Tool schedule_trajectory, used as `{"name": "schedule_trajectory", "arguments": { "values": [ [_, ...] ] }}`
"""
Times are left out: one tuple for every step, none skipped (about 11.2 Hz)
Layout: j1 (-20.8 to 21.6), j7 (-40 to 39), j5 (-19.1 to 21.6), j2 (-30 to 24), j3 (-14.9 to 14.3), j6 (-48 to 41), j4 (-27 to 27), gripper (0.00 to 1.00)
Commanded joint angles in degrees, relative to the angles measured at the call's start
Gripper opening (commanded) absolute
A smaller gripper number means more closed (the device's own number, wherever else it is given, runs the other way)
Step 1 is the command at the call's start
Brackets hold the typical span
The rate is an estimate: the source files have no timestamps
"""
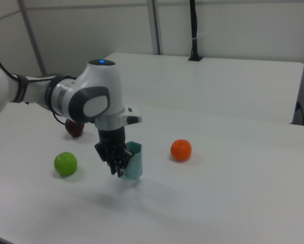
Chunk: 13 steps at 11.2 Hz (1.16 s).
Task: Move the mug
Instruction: 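Drag the held mug across the table toward the orange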
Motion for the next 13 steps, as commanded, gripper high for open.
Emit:
{"name": "schedule_trajectory", "arguments": {
  "values": [
    [0.43,0.45,-0.62,-2.16,0.11,4.50,-4.95,0.00],
    [0.44,0.54,-0.71,-1.81,0.19,4.77,-4.96,0.00],
    [0.61,0.63,-0.71,-1.19,0.19,4.77,-4.96,0.01],
    [0.79,0.80,-0.71,-0.75,0.19,4.86,-4.96,0.04],
    [0.79,0.80,-0.71,-0.40,0.19,4.86,-4.96,0.11],
    [0.87,0.80,-0.71,-0.40,0.19,4.86,-4.96,0.23],
    [0.88,0.80,-0.71,-0.40,0.19,4.77,-4.96,0.35],
    [0.79,0.80,-0.71,-0.40,0.19,4.77,-4.87,0.52],
    [0.79,0.80,-0.71,-0.40,0.19,4.60,-4.78,0.78],
    [0.79,0.80,-0.71,-0.66,0.19,4.42,-4.70,0.97],
    [0.79,0.80,-0.71,-1.10,0.19,4.07,-4.43,1.00],
    [0.61,0.89,-0.71,-2.41,0.19,3.63,-3.56,1.00],
    [0.35,1.24,-0.62,-3.11,0.19,0.67,-0.42,1.00]
  ]
}}
